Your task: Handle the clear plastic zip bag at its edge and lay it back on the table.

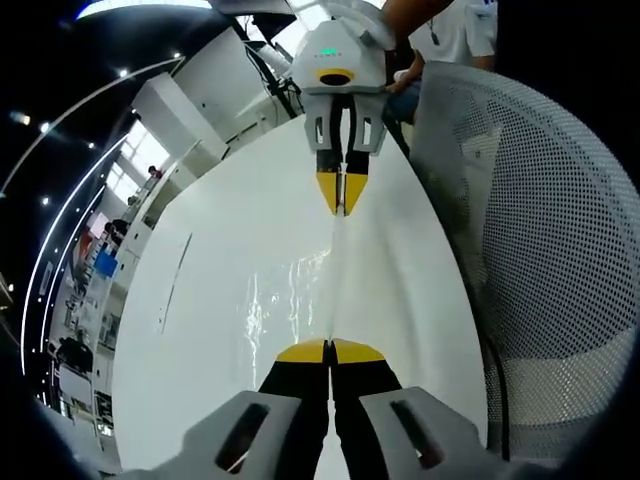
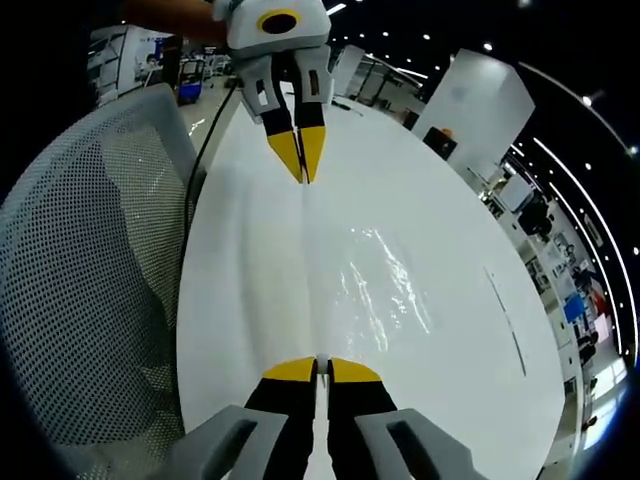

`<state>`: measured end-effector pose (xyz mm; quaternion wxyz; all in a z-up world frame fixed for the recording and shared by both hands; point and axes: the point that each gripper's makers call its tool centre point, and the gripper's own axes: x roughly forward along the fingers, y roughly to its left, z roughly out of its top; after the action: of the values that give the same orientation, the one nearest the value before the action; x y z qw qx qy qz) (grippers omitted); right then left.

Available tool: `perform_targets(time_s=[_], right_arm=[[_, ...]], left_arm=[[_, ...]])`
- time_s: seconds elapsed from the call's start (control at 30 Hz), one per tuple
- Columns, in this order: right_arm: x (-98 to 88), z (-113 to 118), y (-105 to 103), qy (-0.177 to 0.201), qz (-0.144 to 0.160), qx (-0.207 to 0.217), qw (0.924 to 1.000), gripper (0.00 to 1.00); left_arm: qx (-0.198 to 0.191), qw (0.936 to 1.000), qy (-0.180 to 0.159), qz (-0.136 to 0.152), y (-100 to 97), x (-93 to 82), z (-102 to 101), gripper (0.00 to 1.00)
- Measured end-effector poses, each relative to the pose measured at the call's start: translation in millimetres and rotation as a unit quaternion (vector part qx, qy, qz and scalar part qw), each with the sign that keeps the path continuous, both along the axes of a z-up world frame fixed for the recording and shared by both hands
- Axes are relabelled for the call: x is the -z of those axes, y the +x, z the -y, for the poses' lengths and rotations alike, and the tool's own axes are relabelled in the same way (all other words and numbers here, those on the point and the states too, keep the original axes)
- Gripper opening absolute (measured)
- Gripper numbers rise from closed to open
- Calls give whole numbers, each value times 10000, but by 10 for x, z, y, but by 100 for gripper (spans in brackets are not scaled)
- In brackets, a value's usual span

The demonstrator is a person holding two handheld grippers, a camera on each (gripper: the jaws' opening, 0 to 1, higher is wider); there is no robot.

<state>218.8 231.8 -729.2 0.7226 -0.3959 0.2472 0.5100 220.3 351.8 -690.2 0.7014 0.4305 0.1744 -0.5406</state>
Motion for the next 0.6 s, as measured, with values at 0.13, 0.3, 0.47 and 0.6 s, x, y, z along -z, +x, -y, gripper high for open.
perform_targets(time_s=[0.13, 0.3, 0.47, 0.6], right_arm=[[-15, 0, -5, 25, 79, -72, 9999, 1], [-141, -88, -47, 358, 1, -108, 9993, 15], [-340, -172, -6, 629, 20, -33, 9980, 15], [-399, -263, 84, 756, 59, -12, 9971, 14]], left_arm=[[43, 10000, -37, 10, -19, -13, 9, 0], [92, 10000, -27, 20, -39, -5, 33, 0], [119, 9999, -21, 30, -42, -6, 45, 0], [153, 9999, -12, 50, -47, -18, 67, 0]])
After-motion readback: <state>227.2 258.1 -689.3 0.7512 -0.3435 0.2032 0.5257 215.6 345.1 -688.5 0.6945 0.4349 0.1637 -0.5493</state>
